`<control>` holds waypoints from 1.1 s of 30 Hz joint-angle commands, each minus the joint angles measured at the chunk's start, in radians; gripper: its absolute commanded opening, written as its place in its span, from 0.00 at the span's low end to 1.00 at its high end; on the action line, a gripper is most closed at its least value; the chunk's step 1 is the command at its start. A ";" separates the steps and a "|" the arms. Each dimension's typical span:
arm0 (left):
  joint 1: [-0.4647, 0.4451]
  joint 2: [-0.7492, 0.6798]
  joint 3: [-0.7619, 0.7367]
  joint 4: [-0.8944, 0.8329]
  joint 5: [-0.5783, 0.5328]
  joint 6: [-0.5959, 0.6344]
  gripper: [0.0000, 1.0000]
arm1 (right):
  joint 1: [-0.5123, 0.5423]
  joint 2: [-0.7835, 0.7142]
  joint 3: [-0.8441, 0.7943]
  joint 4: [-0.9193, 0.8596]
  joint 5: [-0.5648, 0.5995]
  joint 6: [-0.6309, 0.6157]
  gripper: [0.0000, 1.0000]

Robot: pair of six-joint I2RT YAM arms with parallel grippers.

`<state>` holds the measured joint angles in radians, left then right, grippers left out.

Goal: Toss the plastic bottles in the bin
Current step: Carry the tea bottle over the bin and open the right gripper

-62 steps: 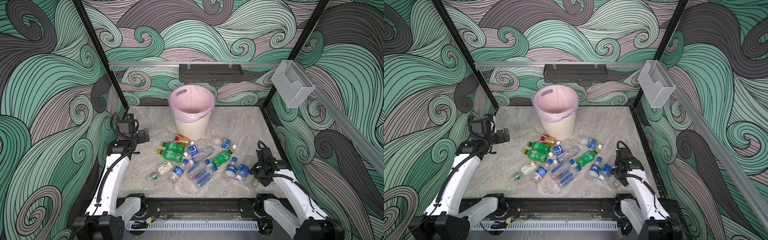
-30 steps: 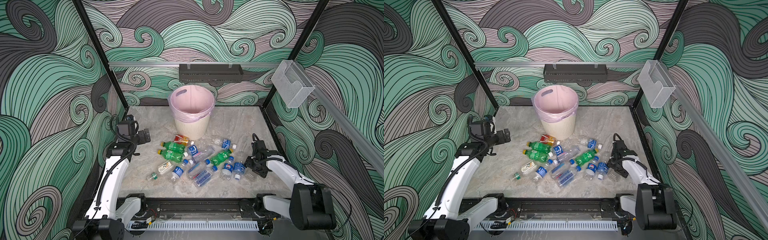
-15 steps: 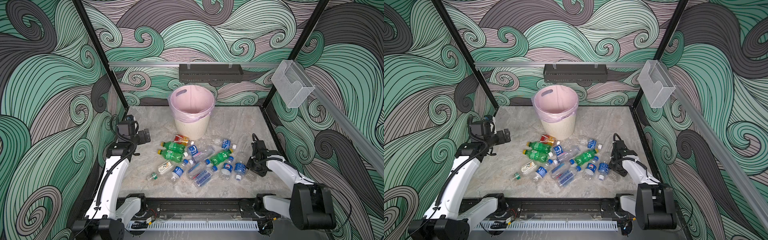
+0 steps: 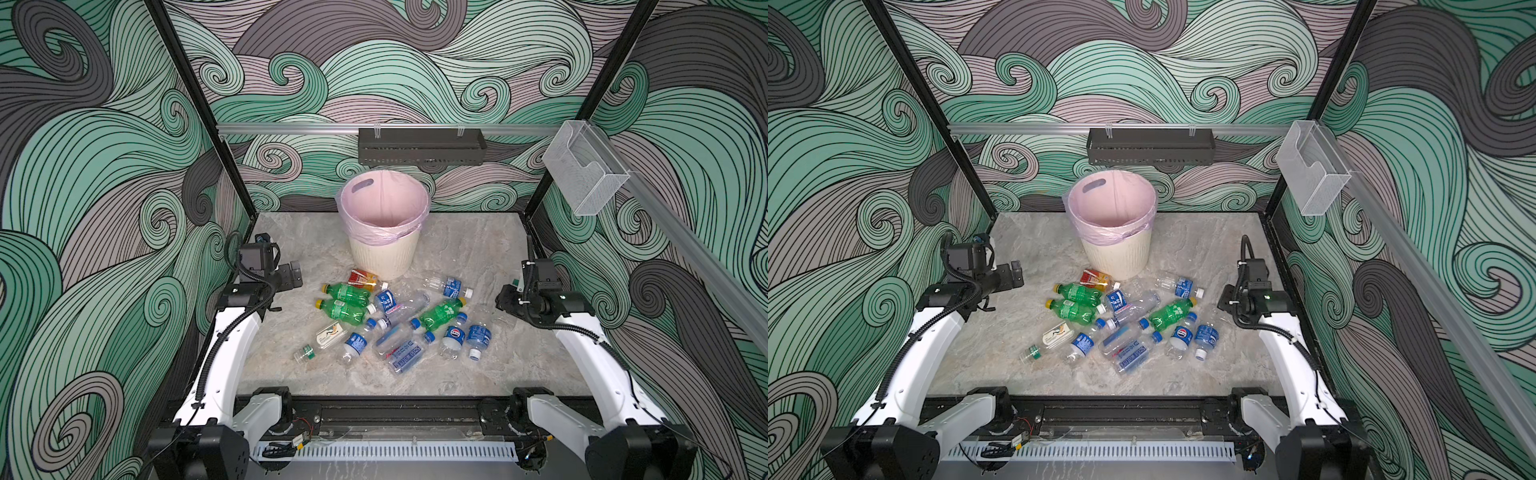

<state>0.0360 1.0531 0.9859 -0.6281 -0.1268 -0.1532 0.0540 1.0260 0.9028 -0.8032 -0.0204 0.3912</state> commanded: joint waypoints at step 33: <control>-0.009 -0.058 0.058 -0.178 0.266 0.095 0.99 | 0.394 0.777 1.280 0.128 -0.331 -0.140 0.89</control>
<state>0.0345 0.9985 1.0126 -0.7609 0.0845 -0.1143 0.4419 1.9499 2.3135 -0.7341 -0.3637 0.2764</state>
